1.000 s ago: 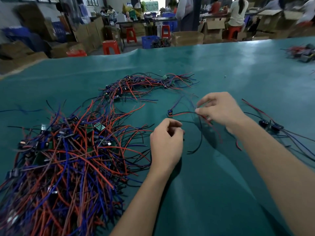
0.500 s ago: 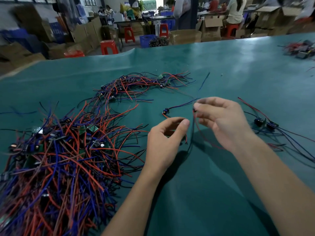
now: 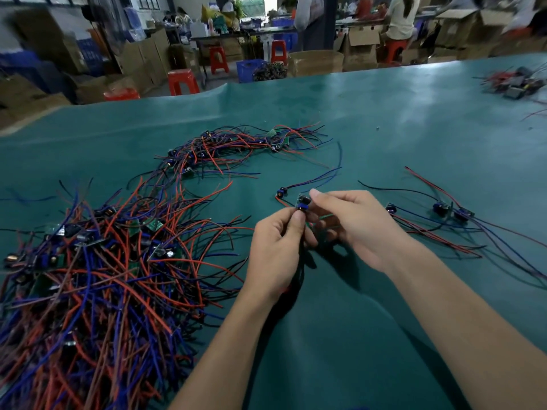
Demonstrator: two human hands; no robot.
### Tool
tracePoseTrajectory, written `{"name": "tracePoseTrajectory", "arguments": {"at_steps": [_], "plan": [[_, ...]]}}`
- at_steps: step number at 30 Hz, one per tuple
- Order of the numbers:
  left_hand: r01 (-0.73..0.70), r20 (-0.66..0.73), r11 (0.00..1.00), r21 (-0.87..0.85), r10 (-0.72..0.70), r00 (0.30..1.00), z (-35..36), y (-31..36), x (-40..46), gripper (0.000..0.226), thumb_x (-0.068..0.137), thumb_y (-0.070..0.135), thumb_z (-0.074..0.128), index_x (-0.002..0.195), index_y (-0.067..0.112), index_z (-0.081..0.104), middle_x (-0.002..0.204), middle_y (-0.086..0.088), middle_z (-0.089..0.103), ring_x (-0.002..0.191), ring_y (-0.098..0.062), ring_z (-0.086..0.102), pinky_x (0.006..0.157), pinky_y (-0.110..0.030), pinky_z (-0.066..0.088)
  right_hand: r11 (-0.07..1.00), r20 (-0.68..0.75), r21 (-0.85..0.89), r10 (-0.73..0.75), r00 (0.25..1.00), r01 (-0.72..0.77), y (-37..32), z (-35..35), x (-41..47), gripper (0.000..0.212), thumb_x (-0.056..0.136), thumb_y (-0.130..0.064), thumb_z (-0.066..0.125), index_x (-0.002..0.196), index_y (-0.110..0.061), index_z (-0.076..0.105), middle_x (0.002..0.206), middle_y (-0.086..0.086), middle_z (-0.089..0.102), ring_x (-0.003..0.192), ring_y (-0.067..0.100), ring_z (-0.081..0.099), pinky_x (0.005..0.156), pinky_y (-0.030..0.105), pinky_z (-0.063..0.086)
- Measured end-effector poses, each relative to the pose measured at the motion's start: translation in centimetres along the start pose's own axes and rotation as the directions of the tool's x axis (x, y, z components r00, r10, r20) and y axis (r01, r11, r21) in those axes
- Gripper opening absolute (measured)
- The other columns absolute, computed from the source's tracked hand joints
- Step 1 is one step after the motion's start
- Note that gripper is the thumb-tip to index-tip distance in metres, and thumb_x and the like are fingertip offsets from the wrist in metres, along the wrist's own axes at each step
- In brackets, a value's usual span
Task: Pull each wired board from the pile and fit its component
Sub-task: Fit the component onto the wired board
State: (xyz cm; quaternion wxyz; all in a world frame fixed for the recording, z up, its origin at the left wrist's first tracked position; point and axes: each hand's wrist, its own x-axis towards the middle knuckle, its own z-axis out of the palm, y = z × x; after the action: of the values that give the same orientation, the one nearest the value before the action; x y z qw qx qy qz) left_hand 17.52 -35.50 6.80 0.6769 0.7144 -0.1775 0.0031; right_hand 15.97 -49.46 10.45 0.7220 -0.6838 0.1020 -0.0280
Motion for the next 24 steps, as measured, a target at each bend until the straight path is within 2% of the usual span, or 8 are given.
{"name": "tracePoseTrajectory", "arguments": {"at_steps": [2,4,7,10,15,18,22,24], "plan": [[0.017,0.027,1.000,0.004,-0.017,0.999,0.0,0.1,-0.1,0.039,0.107,0.016,0.047,0.076,0.000,0.062,0.058,-0.003,0.060,0.052,-0.019,0.048,0.056,-0.036,0.041,0.994,0.049,0.105,0.002,0.999,-0.007,-0.2,-0.1,-0.1,0.018,0.087,-0.029,0.075,0.088,-0.012,0.079,0.085,0.007,0.071,0.069,0.021,0.062,0.064,0.030,0.044],[0.036,0.075,0.999,-0.007,-0.036,0.997,0.0,0.2,-0.2,0.038,0.107,0.016,0.047,0.073,0.010,0.064,0.055,0.000,0.059,0.047,-0.014,0.045,0.051,-0.028,0.038,0.984,0.102,0.176,-0.023,0.995,0.005,-0.4,-0.3,-0.2,0.020,0.073,-0.030,0.080,0.088,-0.016,0.082,0.090,0.004,0.074,0.075,0.018,0.062,0.072,0.030,0.046],[0.042,0.147,0.999,0.018,-0.044,0.988,0.0,0.3,-0.4,0.035,0.105,0.022,0.049,0.075,0.016,0.066,0.051,0.001,0.055,0.040,-0.008,0.041,0.045,-0.022,0.035,0.988,0.123,0.146,-0.074,0.990,0.056,-0.6,-0.8,-0.1,0.020,0.067,-0.027,0.081,0.082,-0.015,0.082,0.083,0.003,0.073,0.067,0.013,0.056,0.060,0.023,0.043],[0.018,0.179,0.998,0.065,-0.029,0.983,0.0,0.3,-0.4,0.033,0.102,0.029,0.049,0.082,0.012,0.067,0.047,0.003,0.051,0.038,-0.005,0.038,0.045,-0.019,0.032,0.987,-0.024,0.070,-0.145,0.989,0.146,-0.6,-1.3,0.2,0.004,0.077,-0.013,0.081,0.078,-0.010,0.079,0.076,0.004,0.070,0.061,0.009,0.051,0.051,0.019,0.038],[-0.014,0.206,0.994,0.106,-0.008,0.978,-0.1,0.2,-0.3,0.032,0.103,0.030,0.049,0.081,0.014,0.065,0.045,0.005,0.049,0.042,-0.007,0.037,0.049,-0.021,0.030,0.956,-0.272,-0.054,-0.291,0.917,0.287,-0.5,-1.7,0.6,0.021,0.087,-0.008,0.077,0.068,-0.015,0.071,0.065,0.002,0.057,0.058,0.012,0.043,0.051,0.022,0.038],[-0.010,0.213,0.993,0.116,-0.015,0.977,-0.2,0.2,-0.3,0.032,0.098,0.037,0.048,0.080,0.016,0.065,0.046,0.005,0.050,0.043,-0.008,0.037,0.051,-0.026,0.030,0.952,-0.403,-0.029,-0.290,0.868,0.305,-1.0,-2.8,0.9,0.020,0.089,-0.008,0.075,0.071,-0.015,0.069,0.064,0.003,0.054,0.053,0.013,0.041,0.055,0.027,0.037],[-0.001,0.184,0.994,0.107,-0.019,0.983,-0.2,0.2,-0.4,0.031,0.103,0.029,0.048,0.080,0.014,0.064,0.045,0.006,0.050,0.045,-0.009,0.039,0.054,-0.025,0.033,0.906,-0.662,0.131,-0.223,0.716,0.403,-2.0,-5.6,1.0,0.021,0.092,-0.006,0.071,0.075,-0.015,0.064,0.065,-0.001,0.057,0.047,0.009,0.045,0.050,0.024,0.039],[0.012,0.096,0.998,0.057,-0.018,0.995,0.0,0.3,-0.3,0.032,0.107,0.018,0.046,0.081,0.010,0.063,0.045,0.006,0.048,0.045,-0.008,0.039,0.053,-0.020,0.034,0.886,-0.772,0.161,-0.161,0.615,0.434,-2.1,-6.8,0.9,0.021,0.097,-0.010,0.066,0.077,-0.015,0.060,0.067,0.001,0.057,0.046,0.008,0.047,0.045,0.022,0.038]]}}
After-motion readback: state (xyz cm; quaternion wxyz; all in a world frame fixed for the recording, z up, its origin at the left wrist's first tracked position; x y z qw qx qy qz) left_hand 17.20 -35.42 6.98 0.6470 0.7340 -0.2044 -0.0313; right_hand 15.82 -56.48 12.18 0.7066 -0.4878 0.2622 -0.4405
